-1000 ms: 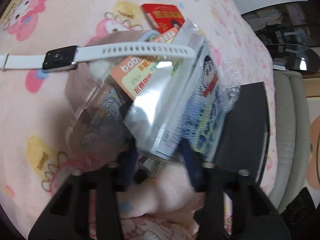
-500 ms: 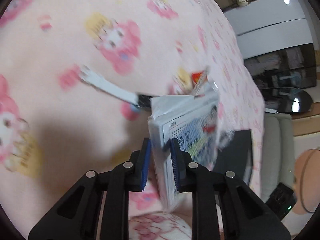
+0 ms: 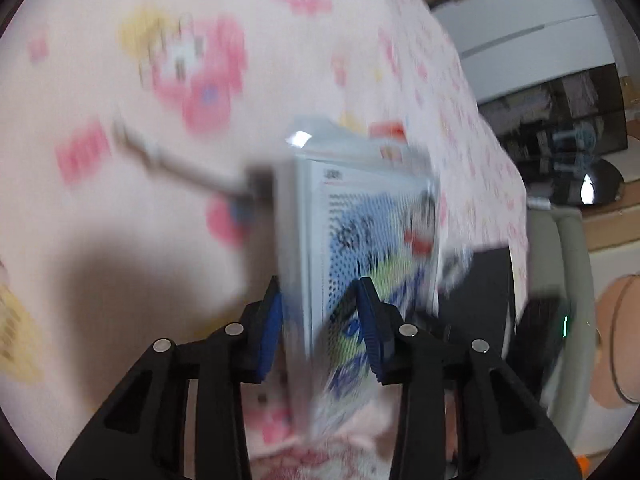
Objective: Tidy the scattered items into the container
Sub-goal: 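Lift the Shin-chan kit with the left gripper toward the black box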
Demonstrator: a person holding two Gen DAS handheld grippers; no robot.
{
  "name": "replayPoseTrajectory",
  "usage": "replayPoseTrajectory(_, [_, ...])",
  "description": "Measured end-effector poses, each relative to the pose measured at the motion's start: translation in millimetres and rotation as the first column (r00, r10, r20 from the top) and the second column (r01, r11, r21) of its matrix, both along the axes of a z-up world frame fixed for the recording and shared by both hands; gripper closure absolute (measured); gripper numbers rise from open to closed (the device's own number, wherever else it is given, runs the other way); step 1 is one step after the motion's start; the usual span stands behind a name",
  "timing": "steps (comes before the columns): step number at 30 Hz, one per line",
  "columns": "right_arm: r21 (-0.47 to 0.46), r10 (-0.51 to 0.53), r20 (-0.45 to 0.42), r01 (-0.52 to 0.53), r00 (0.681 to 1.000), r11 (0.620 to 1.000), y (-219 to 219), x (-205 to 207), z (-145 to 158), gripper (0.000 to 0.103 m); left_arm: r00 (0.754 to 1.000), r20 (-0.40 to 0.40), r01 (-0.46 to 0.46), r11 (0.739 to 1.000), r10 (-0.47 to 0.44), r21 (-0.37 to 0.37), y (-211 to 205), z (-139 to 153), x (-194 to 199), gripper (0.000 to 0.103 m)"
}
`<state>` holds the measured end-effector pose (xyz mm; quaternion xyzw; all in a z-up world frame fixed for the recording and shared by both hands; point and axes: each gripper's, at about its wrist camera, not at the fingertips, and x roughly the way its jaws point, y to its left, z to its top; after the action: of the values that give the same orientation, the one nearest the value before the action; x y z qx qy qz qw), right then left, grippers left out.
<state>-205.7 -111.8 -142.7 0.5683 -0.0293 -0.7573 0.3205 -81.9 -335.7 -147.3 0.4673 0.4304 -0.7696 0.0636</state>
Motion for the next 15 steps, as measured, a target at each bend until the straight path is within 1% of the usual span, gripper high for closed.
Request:
replayPoseTrajectory(2, [-0.022,0.085,0.047,-0.084,0.995,0.996,-3,19,-1,0.038,1.000,0.025,-0.007,0.993,0.010,-0.115,0,11,-2,0.067])
replayPoseTrajectory(3, [-0.045,0.121,0.081,-0.118,0.989,0.992,-4,28,-2,0.038,0.999,0.035,0.007,0.989,-0.002,-0.148,2,13,0,0.061])
replayPoseTrajectory(4, [-0.063,0.150,0.106,-0.144,0.983,0.988,-4,37,-2,0.038,0.999,0.038,0.022,0.989,-0.016,-0.149,3,12,3,0.056])
replayPoseTrajectory(5, [-0.067,0.158,0.108,-0.152,0.982,0.986,-3,42,-2,0.038,0.999,0.042,0.040,0.991,-0.035,-0.129,4,9,4,0.044])
replayPoseTrajectory(6, [-0.060,0.150,0.091,-0.145,0.985,0.988,-3,46,-1,0.038,0.997,0.047,0.058,0.993,-0.054,-0.106,4,3,7,0.041])
replayPoseTrajectory(7, [-0.042,0.126,0.051,-0.124,0.991,0.991,-2,46,1,0.038,0.996,0.062,0.073,0.993,-0.068,-0.090,4,-6,9,0.041])
replayPoseTrajectory(8, [-0.030,0.110,0.030,-0.109,0.993,0.994,-3,44,2,0.038,0.993,0.090,0.079,0.994,-0.072,-0.074,5,-13,9,0.041])
replayPoseTrajectory(9, [-0.019,0.085,0.013,-0.085,0.996,0.996,-4,39,1,0.038,0.992,0.104,0.075,0.996,-0.070,-0.050,5,-21,9,0.040])
replayPoseTrajectory(10, [-0.029,0.081,0.018,-0.080,0.997,0.996,-5,37,0,0.040,0.993,0.101,0.069,0.997,-0.067,-0.022,4,-26,10,0.040])
replayPoseTrajectory(11, [-0.044,0.085,0.034,-0.083,0.996,0.996,-8,33,-1,0.042,0.994,0.093,0.063,0.998,-0.063,0.005,3,-29,13,0.040])
replayPoseTrajectory(12, [-0.051,0.097,0.039,-0.094,0.995,0.994,-11,32,-1,0.055,0.994,0.091,0.063,0.998,-0.064,0.015,4,-30,14,0.039])
replayPoseTrajectory(13, [-0.047,0.111,0.040,-0.109,0.993,0.993,-14,33,2,0.056,0.994,0.092,0.066,0.998,-0.067,0.013,5,-29,17,0.038])
replayPoseTrajectory(15, [-0.035,0.117,0.008,-0.117,0.993,0.993,-17,41,9,0.057,0.994,0.090,0.065,0.998,-0.067,0.027,8,-27,21,0.038])
